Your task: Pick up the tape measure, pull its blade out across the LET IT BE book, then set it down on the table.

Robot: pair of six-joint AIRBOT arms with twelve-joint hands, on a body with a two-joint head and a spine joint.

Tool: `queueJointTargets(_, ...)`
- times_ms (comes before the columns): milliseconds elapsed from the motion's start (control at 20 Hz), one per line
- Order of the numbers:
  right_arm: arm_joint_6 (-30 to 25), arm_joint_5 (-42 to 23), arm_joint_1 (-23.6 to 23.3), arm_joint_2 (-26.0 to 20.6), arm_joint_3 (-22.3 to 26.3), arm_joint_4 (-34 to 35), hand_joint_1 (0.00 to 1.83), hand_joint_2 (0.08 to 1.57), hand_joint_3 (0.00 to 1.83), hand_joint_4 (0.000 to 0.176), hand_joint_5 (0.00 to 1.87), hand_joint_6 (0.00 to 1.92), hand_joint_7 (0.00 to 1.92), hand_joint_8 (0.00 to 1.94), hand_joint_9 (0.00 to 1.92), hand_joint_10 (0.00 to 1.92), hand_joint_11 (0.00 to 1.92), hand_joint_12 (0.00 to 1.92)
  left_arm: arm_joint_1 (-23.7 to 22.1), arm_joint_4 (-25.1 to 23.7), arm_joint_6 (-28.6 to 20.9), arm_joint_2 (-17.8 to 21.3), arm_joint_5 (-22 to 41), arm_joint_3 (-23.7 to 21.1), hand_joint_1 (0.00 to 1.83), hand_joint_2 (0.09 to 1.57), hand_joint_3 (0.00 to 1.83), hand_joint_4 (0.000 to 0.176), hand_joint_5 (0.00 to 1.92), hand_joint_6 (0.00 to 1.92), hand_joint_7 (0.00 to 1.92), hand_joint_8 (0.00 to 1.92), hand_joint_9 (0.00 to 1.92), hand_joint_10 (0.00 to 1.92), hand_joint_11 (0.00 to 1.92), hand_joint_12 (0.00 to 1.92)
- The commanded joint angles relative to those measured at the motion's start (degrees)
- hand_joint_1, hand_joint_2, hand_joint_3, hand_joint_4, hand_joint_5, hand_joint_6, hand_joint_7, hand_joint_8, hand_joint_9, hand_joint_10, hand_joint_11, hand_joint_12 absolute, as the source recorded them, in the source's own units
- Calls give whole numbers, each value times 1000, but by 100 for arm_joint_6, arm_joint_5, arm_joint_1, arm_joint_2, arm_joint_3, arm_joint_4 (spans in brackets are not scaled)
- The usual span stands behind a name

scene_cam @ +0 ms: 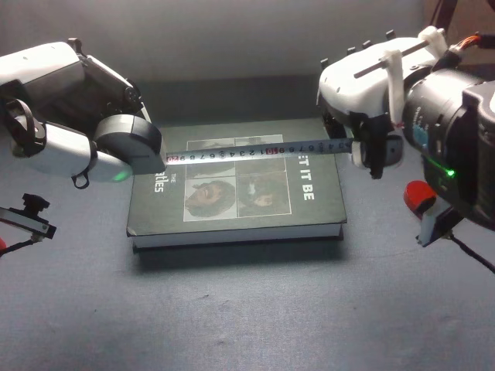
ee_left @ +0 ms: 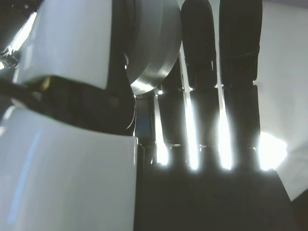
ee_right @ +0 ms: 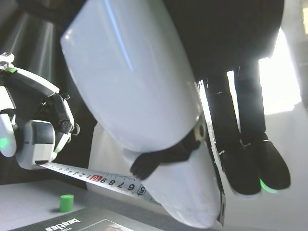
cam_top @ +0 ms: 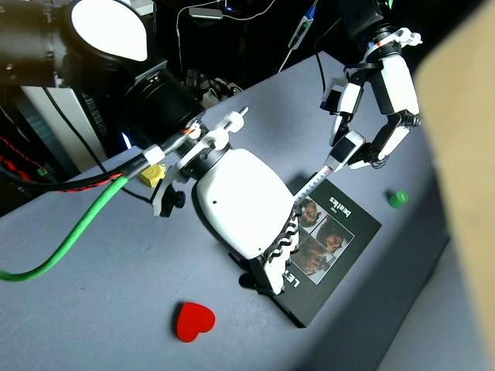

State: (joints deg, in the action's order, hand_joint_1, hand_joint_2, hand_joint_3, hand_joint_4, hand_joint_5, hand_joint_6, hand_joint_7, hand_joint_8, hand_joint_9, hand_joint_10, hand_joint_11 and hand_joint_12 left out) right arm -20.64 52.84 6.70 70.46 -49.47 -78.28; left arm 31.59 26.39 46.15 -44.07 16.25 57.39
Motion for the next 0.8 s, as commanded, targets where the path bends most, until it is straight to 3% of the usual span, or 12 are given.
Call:
queueJointTargets(0, 130, 265, -25, -110, -14, -533, 1336, 1219, 0, 0, 728, 1294, 817, 1249, 686, 1525, 560, 1515, -94, -45, 17, 45, 610, 59, 1395, 1046, 0, 0, 980, 796, 1232, 460, 1120, 977, 1134, 796)
queueJointTargets(750, 218, -255, -2, -708, -25, -742, 1339, 1214, 0, 0, 724, 1294, 817, 1227, 719, 1506, 558, 1505, -104, -129, -58, 46, 623, 70, 1395, 1041, 0, 0, 993, 804, 1248, 412, 1129, 955, 1124, 783)
